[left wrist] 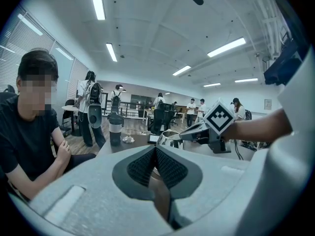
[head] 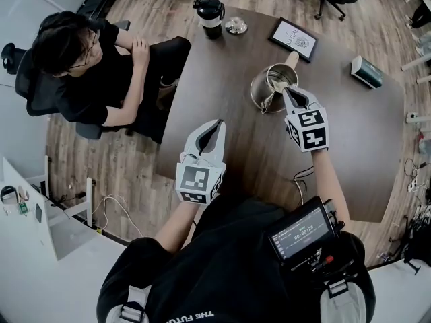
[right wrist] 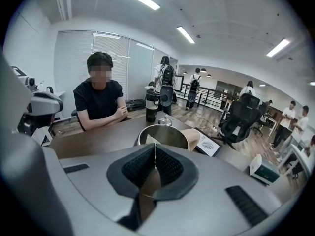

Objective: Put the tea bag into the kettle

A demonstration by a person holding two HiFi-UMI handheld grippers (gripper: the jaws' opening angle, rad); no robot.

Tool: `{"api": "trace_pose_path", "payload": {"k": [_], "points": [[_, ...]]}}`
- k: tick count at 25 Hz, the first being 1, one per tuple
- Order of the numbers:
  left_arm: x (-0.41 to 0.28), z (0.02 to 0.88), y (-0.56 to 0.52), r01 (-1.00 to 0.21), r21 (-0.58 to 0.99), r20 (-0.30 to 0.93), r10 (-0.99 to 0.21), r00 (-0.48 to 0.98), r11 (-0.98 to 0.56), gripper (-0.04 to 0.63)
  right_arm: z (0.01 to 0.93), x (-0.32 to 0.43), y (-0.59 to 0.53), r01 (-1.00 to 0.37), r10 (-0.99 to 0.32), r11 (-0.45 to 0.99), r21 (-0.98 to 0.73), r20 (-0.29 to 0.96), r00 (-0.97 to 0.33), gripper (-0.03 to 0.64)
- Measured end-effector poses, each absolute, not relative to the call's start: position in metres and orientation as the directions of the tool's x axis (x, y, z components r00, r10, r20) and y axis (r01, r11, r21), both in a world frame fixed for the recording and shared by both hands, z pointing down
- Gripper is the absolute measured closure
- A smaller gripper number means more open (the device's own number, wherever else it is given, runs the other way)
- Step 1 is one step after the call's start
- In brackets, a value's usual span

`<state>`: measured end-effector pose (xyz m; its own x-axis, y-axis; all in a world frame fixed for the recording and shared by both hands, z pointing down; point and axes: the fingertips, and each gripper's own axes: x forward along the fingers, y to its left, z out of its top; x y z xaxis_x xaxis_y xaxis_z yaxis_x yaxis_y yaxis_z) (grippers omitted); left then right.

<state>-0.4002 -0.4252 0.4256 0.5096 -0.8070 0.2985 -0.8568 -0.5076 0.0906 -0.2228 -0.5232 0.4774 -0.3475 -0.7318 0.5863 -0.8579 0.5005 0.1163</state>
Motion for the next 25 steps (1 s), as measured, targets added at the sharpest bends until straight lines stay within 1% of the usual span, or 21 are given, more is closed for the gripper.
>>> {"api": "trace_pose_path", "payload": {"k": [7,8,9,10,18,22,25], "points": [[-0.401,0.426,-0.423,-0.859,0.091,0.294,-0.811,0.506,-0.503,0.592,0.482,-0.225,-0.518,-0.843,-0.712,0.525,0.117,0.603,-0.360,0.602],[-0.402,0.426,-0.422,-0.860,0.091,0.294,-0.812,0.505,-0.502,0.592,0.482,-0.228,-0.516,-0.838,-0.704,0.534,0.107,0.605,-0.371,0.579],[-0.402,0.425,-0.421,-0.861,0.090,0.293,-0.813,0.504,-0.501,0.592,0.482,-0.230,-0.514,-0.834,-0.697,0.542,0.100,0.607,-0.381,0.524],[-0.403,0.424,-0.420,-0.861,0.088,0.292,-0.814,0.503,-0.501,0.592,0.481,-0.232,-0.513,-0.832,-0.695,0.547,0.098,0.607,-0.385,0.512],[-0.407,0.415,-0.412,-0.865,0.072,0.275,-0.823,0.496,-0.497,0.592,0.480,-0.233,-0.497,-0.829,-0.699,0.547,0.114,0.608,-0.377,0.512],[-0.405,0.407,-0.403,-0.864,0.062,0.268,-0.826,0.497,-0.500,0.592,0.456,-0.235,-0.479,-0.830,-0.733,0.541,0.134,0.559,-0.387,0.515],[-0.399,0.405,-0.397,-0.861,0.058,0.275,-0.821,0.500,-0.505,0.592,0.435,-0.233,-0.469,-0.837,-0.759,0.532,0.127,0.510,-0.405,0.535]]}}
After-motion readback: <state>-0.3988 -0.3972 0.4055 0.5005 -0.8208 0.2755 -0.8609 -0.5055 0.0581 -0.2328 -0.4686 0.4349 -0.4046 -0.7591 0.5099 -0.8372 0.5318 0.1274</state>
